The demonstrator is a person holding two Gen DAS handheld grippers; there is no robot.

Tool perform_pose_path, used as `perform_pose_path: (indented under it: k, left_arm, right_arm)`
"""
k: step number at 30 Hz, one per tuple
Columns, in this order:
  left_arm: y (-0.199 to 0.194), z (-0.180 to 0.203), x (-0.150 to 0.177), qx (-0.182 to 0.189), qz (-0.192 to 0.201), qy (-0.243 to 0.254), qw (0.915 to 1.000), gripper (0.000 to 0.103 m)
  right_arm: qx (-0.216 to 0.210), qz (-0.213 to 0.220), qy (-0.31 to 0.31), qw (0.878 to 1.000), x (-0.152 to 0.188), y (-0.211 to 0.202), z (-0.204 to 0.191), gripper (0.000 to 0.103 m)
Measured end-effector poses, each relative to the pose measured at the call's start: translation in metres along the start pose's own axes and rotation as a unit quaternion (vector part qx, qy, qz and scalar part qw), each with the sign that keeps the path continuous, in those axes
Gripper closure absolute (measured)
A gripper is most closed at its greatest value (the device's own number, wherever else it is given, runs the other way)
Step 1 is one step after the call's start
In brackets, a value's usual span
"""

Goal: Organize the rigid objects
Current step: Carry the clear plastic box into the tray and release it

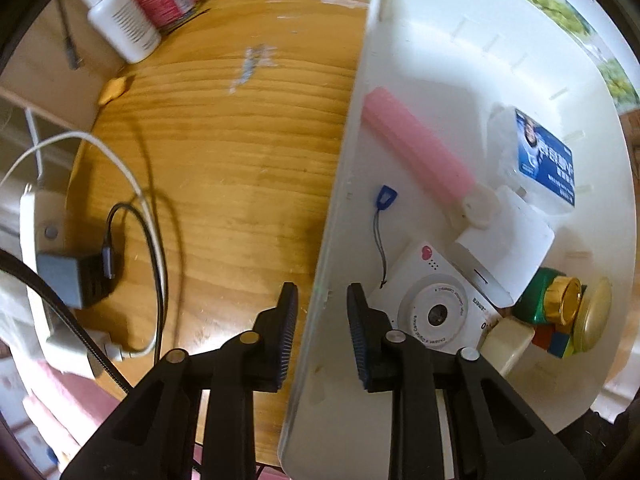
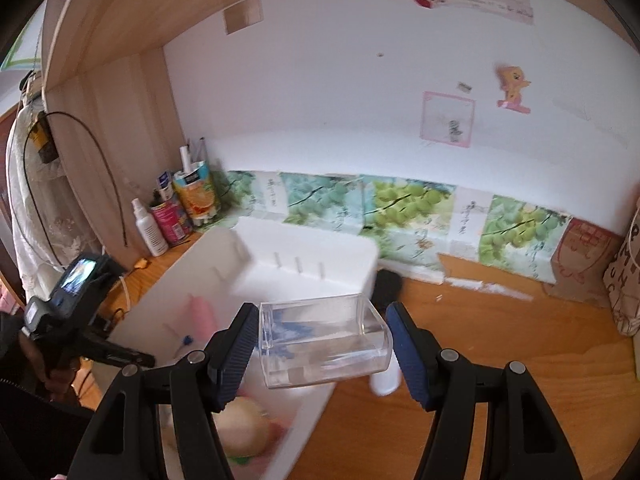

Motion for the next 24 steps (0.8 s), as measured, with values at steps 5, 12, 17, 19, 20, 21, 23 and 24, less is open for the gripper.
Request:
perform_pose_path:
  k: [5, 12, 17, 19, 20, 21, 23, 24]
  left_arm:
    - [0.003, 0.005, -0.01, 0.007, -0.006, 0.046, 0.9989, 0.081]
    - [0.009, 0.005, -0.01, 0.004, -0.009, 0.079, 0.9968, 0.096]
    - [0.01, 0.007, -0.016, 0.007, 0.005, 0.091, 0.9958, 0.096]
    - [0.01, 0.007, -0.016, 0.015, 0.008, 0.088, 0.996, 0.096]
    - [0.009, 0.005, -0.016, 0.019, 0.009, 0.087, 0.996, 0.096]
    - [0.008, 0.003, -0.016, 0.022, 0.011, 0.086, 0.996, 0.096]
    - [0.007, -0.001, -0.014, 0.03, 0.013, 0.08, 0.9962, 0.095]
    - [0.007, -0.002, -0.013, 0.034, 0.015, 0.078, 0.9963, 0.095]
  right_arm:
    - [0.0, -0.015, 0.008, 1.0, 0.021, 0.003, -0.031, 0.037]
    - [0.007, -0.022, 0.032, 0.999, 0.041, 0.008, -0.06, 0.037]
    - [0.014, -0.014, 0.055, 0.998, 0.048, 0.01, -0.069, 0.027]
    - [0.02, -0.01, 0.059, 0.998, 0.05, 0.01, -0.07, 0.027]
    - [0.023, -0.009, 0.06, 0.998, 0.05, 0.01, -0.07, 0.027]
    - [0.026, -0.008, 0.062, 0.998, 0.051, 0.01, -0.07, 0.027]
    - [0.031, -0.005, 0.065, 0.997, 0.051, 0.008, -0.068, 0.027]
    - [0.034, -0.004, 0.066, 0.997, 0.051, 0.006, -0.067, 0.027]
Point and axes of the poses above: each gripper's, at about its wrist camera, not at the fingertips, and y roughly the way its jaws point, z to its right, x to its underside, the point moved 9 cm from there along y, roughly the way its jaws point, and after that the axes turned 8 degrees about y, right-handed, at the moved point
